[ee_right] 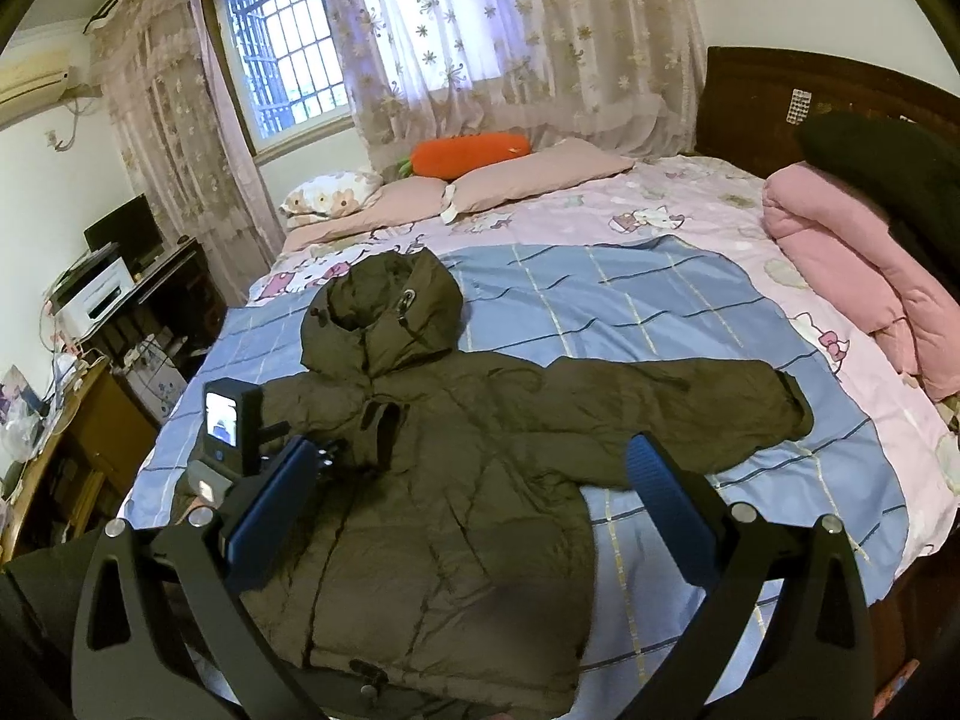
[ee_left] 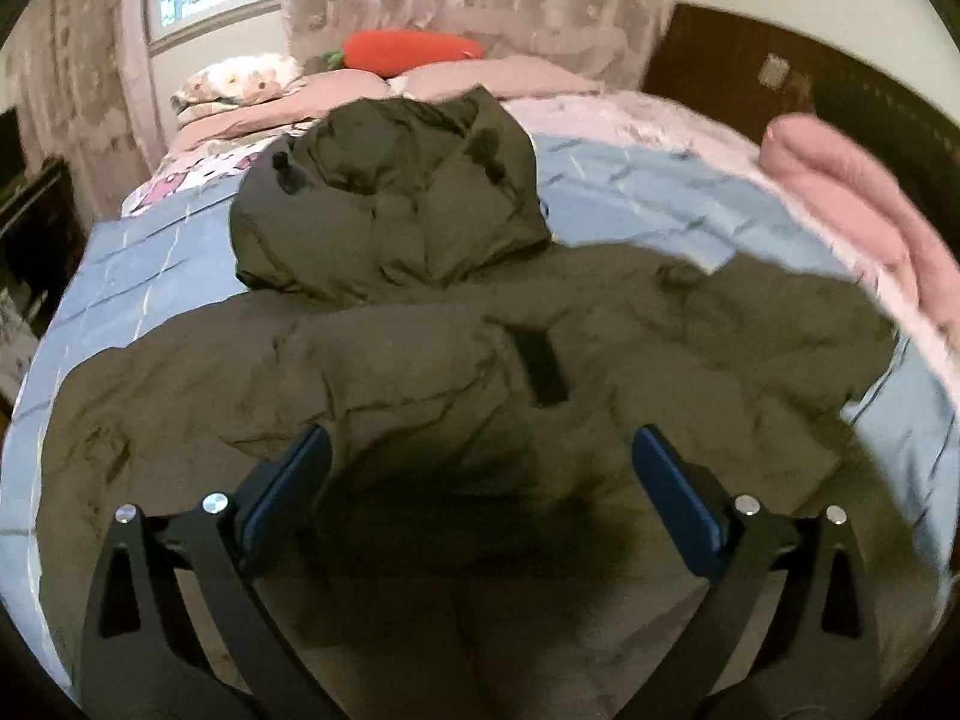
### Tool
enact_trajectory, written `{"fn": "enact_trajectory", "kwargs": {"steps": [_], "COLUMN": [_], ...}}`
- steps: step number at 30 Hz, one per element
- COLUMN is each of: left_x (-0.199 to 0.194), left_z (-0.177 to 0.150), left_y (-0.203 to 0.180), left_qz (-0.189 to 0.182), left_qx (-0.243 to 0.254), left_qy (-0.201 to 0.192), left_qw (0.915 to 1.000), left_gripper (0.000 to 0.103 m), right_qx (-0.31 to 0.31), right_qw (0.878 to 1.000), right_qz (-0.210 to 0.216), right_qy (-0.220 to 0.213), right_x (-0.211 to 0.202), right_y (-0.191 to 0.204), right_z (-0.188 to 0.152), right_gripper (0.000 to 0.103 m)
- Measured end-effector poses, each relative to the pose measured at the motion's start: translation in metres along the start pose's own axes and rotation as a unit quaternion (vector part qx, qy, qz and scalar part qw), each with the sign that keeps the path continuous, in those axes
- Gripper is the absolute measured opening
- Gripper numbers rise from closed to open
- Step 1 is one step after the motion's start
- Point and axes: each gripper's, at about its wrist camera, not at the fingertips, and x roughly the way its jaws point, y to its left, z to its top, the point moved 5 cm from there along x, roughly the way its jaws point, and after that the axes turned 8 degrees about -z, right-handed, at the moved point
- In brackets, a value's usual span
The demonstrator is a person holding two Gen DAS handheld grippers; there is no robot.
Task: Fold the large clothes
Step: 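Lay the sleeve onto the jacket body and open the left gripper, then withdraw the left gripper from the jacket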
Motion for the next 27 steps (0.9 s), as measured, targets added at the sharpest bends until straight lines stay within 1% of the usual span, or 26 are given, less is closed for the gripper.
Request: {"fn": "enact_trajectory", "kwargs": {"steps": [1,2,4,6,9,10,11,12,13,15,17,20,22,24,27], "left_x": [-0.01,-0.02,-0.051,-0.078,-0.137,-0.164,-0.184,-0.203,-0.228,-0.259,-0.285,-0.325,-0.346,-0.36,-0.376], "left_z": [0.006,0.012,0.028,0.038,0.045,0.044,0.042,0.04,0.036,0.029,0.021,0.002,-0.011,-0.021,-0.027], "left_y": [-0.002,-0.005,-0.013,-0.024,-0.04,-0.046,-0.049,-0.054,-0.057,-0.059,-0.057,-0.05,-0.043,-0.036,-0.023], "left_qz": [0.005,0.017,0.06,0.087,0.143,0.163,0.164,0.156,0.144,0.121,0.119,0.152,0.171,0.19,0.201], "left_qx": [-0.007,-0.008,0.003,0.02,0.044,0.049,0.051,0.051,0.04,0.016,-0.003,-0.024,-0.024,-0.023,-0.039], "left_qy": [-0.008,-0.013,-0.026,-0.034,-0.057,-0.075,-0.089,-0.1,-0.106,-0.099,-0.099,-0.108,-0.122,-0.134,-0.152], "left_qw": [0.9999,0.9997,0.9978,0.9954,0.9871,0.9826,0.9812,0.9813,0.983,0.9876,0.988,0.9821,0.9773,0.9723,0.9668], "left_gripper": [0.101,0.101,0.101,0.101,0.101,0.101,0.101,0.101,0.101,0.101,0.101,0.101,0.101,0.101,0.101], "right_qx": [0.004,0.008,0.014,0.019,0.028,0.029,0.031,0.034,0.037,0.043,0.046,0.039,0.026,0.015,0.0], "right_qw": [1.0,1.0,1.0,1.0,0.999,0.999,0.999,0.999,0.999,0.998,0.997,0.997,0.997,0.997,0.998], "right_qz": [0.0,0.001,0.001,0.002,0.002,0.001,0.0,-0.001,-0.002,-0.009,-0.015,-0.027,-0.033,-0.037,-0.049], "right_qy": [-0.002,-0.003,-0.009,-0.016,-0.026,-0.031,-0.034,-0.037,-0.041,-0.05,-0.059,-0.061,-0.063,-0.064,-0.05], "right_x": [0.0,-0.001,-0.005,-0.009,-0.016,-0.019,-0.021,-0.024,-0.027,-0.033,-0.038,-0.042,-0.046,-0.049,-0.05], "right_y": [-0.002,-0.003,-0.005,-0.007,-0.008,-0.009,-0.01,-0.012,-0.014,-0.02,-0.025,-0.03,-0.029,-0.028,-0.025], "right_z": [0.001,0.002,0.002,0.004,0.008,0.008,0.009,0.009,0.01,0.01,0.01,0.007,0.004,-0.001,-0.013], "right_gripper": [0.102,0.102,0.102,0.102,0.102,0.102,0.102,0.102,0.102,0.102,0.102,0.102,0.102,0.102,0.102]}}
